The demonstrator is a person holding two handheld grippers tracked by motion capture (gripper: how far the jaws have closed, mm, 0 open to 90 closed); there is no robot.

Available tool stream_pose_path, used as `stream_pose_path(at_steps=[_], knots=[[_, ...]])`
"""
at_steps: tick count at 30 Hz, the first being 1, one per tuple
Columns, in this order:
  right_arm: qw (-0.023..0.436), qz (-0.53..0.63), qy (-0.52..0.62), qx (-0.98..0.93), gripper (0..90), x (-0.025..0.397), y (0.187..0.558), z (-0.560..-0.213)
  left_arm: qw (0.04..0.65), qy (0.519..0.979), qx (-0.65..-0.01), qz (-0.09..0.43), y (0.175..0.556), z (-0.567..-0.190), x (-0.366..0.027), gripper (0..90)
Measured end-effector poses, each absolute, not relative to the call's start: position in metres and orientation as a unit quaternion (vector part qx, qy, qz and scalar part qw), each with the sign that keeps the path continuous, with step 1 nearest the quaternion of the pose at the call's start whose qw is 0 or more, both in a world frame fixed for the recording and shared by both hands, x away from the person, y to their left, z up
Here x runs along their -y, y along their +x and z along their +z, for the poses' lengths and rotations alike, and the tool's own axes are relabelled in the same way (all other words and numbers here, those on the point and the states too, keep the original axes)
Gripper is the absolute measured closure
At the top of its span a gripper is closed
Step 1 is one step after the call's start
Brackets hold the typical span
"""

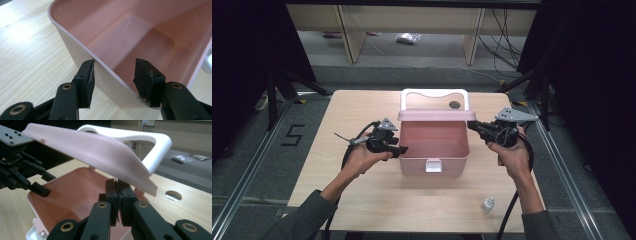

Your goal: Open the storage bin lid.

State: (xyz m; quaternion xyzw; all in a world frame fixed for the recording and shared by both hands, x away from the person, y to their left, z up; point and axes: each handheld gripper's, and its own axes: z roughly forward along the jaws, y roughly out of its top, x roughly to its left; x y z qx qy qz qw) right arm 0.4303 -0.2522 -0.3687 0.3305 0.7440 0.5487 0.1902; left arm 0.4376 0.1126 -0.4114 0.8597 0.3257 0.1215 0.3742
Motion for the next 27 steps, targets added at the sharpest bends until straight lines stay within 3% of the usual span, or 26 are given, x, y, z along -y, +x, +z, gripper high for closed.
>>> stream_pose_path(at_steps=[11, 12, 15, 16, 27], knots=[[0.169, 0.545, 0.35, -0.743, 87.9, 0.251, 0.449, -0.373, 0.386, 0.855, -0.324, 0.126, 0.432, -0.413, -0.113, 51.2], [0.186, 0.539, 0.341, -0.748, 87.9, 0.252, 0.453, -0.373, 0.385, 0.855, -0.322, 0.127, 0.431, -0.413, -0.113, 51.6], [0.167, 0.539, 0.353, -0.746, 87.9, 0.249, 0.456, -0.374, 0.386, 0.855, -0.323, 0.124, 0.428, -0.413, -0.113, 51.9], [0.183, 0.537, 0.342, -0.749, 87.9, 0.251, 0.459, -0.375, 0.389, 0.854, -0.322, 0.125, 0.427, -0.414, -0.113, 51.9], [0.183, 0.533, 0.342, -0.752, 88.1, 0.251, 0.466, -0.378, 0.392, 0.854, -0.32, 0.117, 0.42, -0.413, -0.115, 51.8]])
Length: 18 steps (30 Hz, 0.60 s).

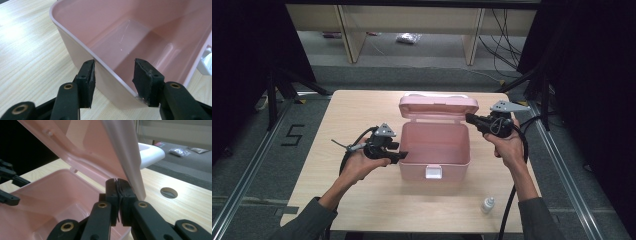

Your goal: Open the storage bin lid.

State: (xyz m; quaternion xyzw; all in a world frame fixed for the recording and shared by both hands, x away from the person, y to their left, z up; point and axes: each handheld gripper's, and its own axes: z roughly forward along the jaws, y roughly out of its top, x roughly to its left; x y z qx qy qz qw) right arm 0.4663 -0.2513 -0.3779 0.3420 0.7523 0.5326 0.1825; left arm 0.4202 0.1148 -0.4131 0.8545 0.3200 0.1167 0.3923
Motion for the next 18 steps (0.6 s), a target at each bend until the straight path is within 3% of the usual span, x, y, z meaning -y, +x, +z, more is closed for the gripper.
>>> stream_pose_path(at_steps=[13, 18], knots=[[0.198, 0.506, 0.358, -0.759, 88.2, 0.25, 0.49, -0.388, 0.394, 0.855, -0.316, 0.113, 0.418, -0.413, -0.115, 51.6], [0.178, 0.506, 0.377, -0.755, 87.8, 0.249, 0.493, -0.393, 0.395, 0.856, -0.315, 0.112, 0.416, -0.413, -0.115, 51.1]])
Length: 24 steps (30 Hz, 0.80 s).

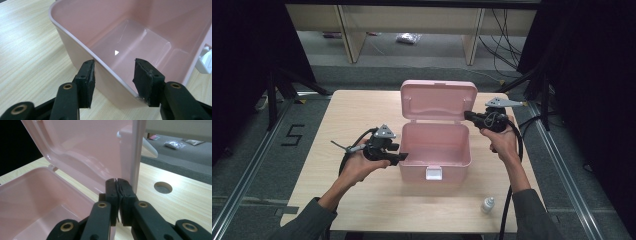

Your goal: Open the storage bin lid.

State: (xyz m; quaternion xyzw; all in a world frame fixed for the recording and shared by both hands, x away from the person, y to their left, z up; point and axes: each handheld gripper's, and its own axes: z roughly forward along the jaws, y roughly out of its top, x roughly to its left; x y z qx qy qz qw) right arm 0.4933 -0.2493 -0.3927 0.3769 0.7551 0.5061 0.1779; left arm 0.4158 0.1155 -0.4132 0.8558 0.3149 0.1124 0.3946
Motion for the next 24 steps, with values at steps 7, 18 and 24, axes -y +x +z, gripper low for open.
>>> stream_pose_path(at_steps=[7, 18, 24], knots=[[0.175, 0.51, 0.383, -0.75, 87.4, 0.249, 0.5, -0.398, 0.396, 0.855, -0.315, 0.112, 0.416, -0.413, -0.116, 51.1], [0.178, 0.516, 0.384, -0.744, 87.4, 0.246, 0.511, -0.406, 0.398, 0.854, -0.316, 0.109, 0.416, -0.413, -0.117, 50.8], [0.178, 0.506, 0.395, -0.745, 85.9, 0.241, 0.514, -0.41, 0.4, 0.853, -0.317, 0.108, 0.416, -0.413, -0.117, 50.7]])
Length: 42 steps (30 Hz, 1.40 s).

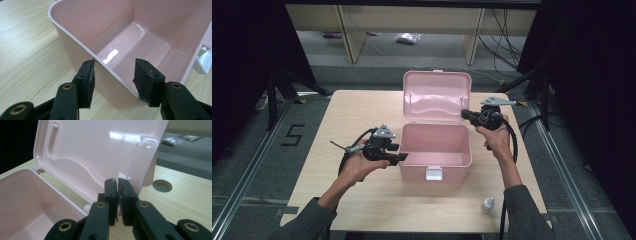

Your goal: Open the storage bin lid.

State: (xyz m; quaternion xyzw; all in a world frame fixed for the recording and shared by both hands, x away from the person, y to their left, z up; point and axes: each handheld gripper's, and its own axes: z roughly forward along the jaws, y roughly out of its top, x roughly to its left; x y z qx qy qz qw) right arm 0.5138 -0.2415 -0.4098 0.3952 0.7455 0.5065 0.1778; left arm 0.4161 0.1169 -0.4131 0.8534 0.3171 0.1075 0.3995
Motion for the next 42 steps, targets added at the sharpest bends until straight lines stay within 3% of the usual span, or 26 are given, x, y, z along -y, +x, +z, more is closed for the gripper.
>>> stream_pose_path(at_steps=[18, 27, 42], knots=[[0.192, 0.488, 0.389, -0.757, 71.0, 0.249, 0.501, -0.399, 0.395, 0.857, -0.316, 0.101, 0.415, -0.413, -0.114, 47.0], [0.22, 0.457, 0.389, -0.769, 62.2, 0.253, 0.474, -0.381, 0.395, 0.856, -0.316, 0.102, 0.414, -0.413, -0.114, 46.8], [0.198, 0.44, 0.422, -0.768, 45.0, 0.273, 0.423, -0.386, 0.394, 0.856, -0.315, 0.109, 0.41, -0.411, -0.113, 46.6]])
